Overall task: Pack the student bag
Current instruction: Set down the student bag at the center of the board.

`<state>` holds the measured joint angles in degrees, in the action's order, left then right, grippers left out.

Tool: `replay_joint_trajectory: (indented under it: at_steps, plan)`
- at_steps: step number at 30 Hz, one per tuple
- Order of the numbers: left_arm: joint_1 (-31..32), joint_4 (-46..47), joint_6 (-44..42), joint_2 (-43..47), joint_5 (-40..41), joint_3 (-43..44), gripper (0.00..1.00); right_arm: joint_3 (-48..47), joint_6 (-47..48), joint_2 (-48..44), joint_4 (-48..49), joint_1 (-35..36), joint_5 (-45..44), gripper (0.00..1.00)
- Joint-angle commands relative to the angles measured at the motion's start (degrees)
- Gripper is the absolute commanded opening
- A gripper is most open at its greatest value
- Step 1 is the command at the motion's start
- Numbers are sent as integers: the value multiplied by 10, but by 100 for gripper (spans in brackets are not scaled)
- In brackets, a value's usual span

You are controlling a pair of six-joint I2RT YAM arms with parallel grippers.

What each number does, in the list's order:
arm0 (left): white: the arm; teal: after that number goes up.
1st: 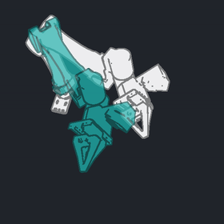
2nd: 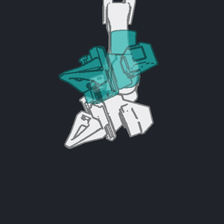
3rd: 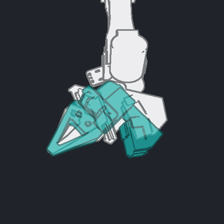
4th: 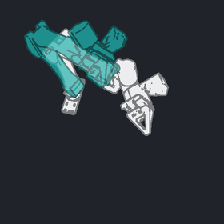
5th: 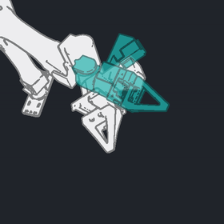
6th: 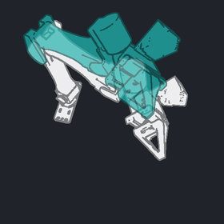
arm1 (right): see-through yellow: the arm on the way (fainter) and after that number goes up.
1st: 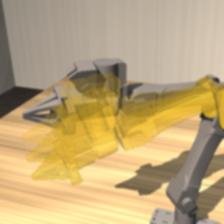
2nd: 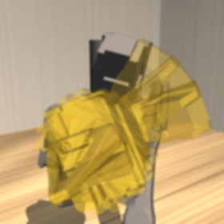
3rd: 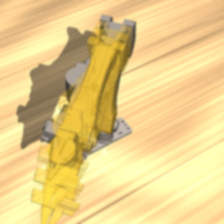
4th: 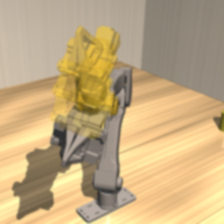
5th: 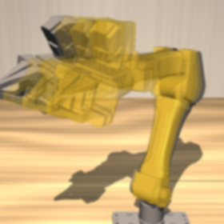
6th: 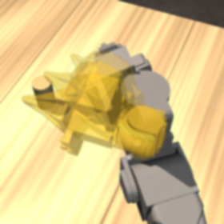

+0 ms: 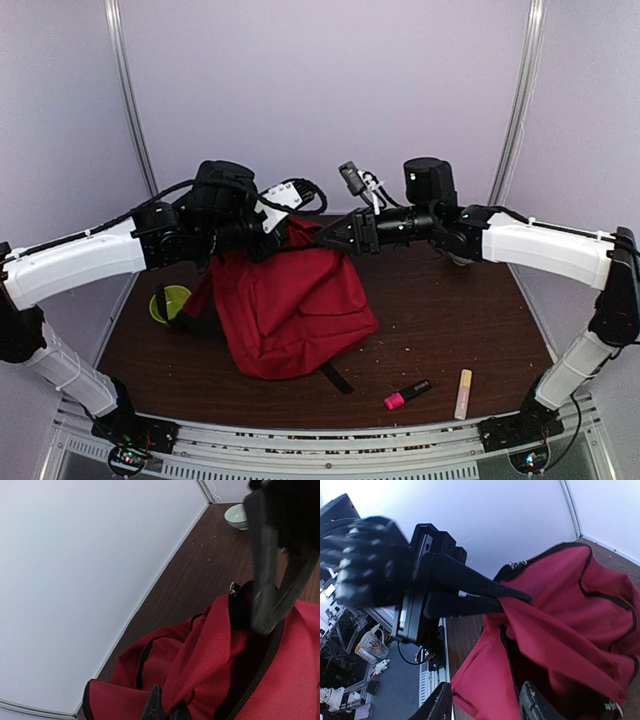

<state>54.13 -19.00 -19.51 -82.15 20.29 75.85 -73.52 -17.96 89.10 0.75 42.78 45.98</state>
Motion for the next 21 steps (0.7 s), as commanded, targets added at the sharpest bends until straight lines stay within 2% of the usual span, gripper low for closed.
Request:
replay_joint_trajectory:
  at_steps: [1,5,9,14,18,21]
  plan:
    - [6,88,24,-17,-29,31,0,-56,48,81,-1,11,54,48]
    - [5,95,30,-14,-43,23,0,-53,92,101,-18,10,16,49]
    - [4,101,30,-7,-46,15,0,-65,160,100,-106,9,-20,50]
    - [2,111,37,4,-81,6,0,-46,207,76,-158,9,-69,51]
    - [1,114,48,11,-90,4,0,-38,277,33,-205,10,-17,47]
    - [1,113,47,15,-83,5,0,-54,354,15,-288,12,11,46]
